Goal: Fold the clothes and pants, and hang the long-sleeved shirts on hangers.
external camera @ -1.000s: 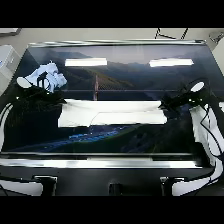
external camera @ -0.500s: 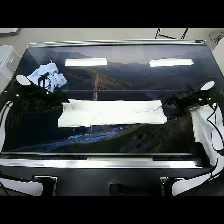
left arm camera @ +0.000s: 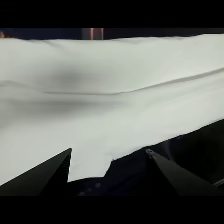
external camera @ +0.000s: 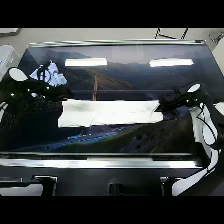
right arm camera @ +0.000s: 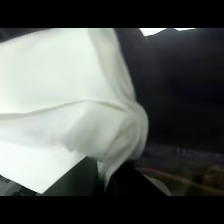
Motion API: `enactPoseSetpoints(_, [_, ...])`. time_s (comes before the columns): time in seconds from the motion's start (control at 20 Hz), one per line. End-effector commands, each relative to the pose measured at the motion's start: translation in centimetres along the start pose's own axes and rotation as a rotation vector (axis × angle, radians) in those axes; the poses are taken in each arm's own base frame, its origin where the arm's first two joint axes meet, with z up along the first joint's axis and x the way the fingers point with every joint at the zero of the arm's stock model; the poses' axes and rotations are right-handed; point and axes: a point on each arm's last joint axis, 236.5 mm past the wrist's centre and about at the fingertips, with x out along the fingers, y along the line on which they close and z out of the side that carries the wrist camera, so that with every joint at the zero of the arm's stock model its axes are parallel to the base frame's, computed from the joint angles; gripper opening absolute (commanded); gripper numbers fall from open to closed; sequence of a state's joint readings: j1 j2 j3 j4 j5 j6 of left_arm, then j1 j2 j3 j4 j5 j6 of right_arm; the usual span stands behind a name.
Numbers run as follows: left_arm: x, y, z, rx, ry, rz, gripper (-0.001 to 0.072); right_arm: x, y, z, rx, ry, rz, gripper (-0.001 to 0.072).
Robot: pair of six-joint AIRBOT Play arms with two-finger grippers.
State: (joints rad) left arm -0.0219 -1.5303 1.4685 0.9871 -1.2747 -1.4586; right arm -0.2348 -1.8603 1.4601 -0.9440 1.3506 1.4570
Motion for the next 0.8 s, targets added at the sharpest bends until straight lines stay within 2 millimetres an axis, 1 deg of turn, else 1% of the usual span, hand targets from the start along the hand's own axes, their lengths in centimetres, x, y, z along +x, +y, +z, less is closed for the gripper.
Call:
enactPoseSetpoints(0.0, [2.5,-3.5,1.0,0.065,-0.066,-0.023,0.0475,-1.0,3.2,-0.9,-0.078,0.008,0.076,0.0038])
enactPoseSetpoints(0.05, [4.1,-4.7,1.0,0.087,-0.076,-0.028,0.0335,-2.2,4.4,-1.4,-0.107,-0.002,0.091,0.0038])
enactPoseSetpoints(0.1, [5.8,-5.8,0.7,0.102,-0.075,-0.033,0.0167,-3.5,5.8,-1.9,-0.134,-0.018,0.107,0.0038])
enactPoseSetpoints(0.15, [8.0,-7.0,-0.1,0.1,-0.059,-0.039,0.0079,-4.8,7.3,-2.5,-0.168,-0.035,0.116,0.0038])
enactPoseSetpoints(0.2, [10.2,-8.3,-1.0,0.087,-0.037,-0.048,0.0079,-6.3,9.0,-3.3,-0.205,-0.06,0.123,0.0038])
enactPoseSetpoints(0.3, [14.7,-10.8,-3.7,0.083,0.027,-0.075,0.0078,-9.0,12.5,-5.2,-0.27,-0.11,0.139,0.0038])
enactPoseSetpoints(0.4, [18.4,-13.3,-6.8,0.042,0.105,-0.138,0.0079,-11.7,16.2,-7.7,-0.341,-0.167,0.155,0.0039])
enactPoseSetpoints(0.5, [21.0,-15.6,-8.5,-0.025,0.133,-0.203,0.0078,-14.0,19.2,-10.5,-0.385,-0.21,0.18,0.0039])
enactPoseSetpoints(0.55, [22.2,-16.8,-9.2,-0.066,0.14,-0.236,0.0025,-15.0,20.3,-11.6,-0.406,-0.236,0.186,0.0039])
enactPoseSetpoints(0.6, [23.3,-18.0,-10.0,-0.112,0.151,-0.268,0.0023,-16.0,21.2,-12.8,-0.424,-0.262,0.193,0.0039])
enactPoseSetpoints(0.7, [25.2,-21.5,-11.4,-0.244,0.162,-0.361,0.0023,-17.2,22.7,-14.4,-0.442,-0.296,0.208,0.0039])
enactPoseSetpoints(0.75, [26.2,-23.3,-11.5,-0.314,0.136,-0.401,0.0023,-17.3,23.1,-15.0,-0.444,-0.294,0.213,0.0039])
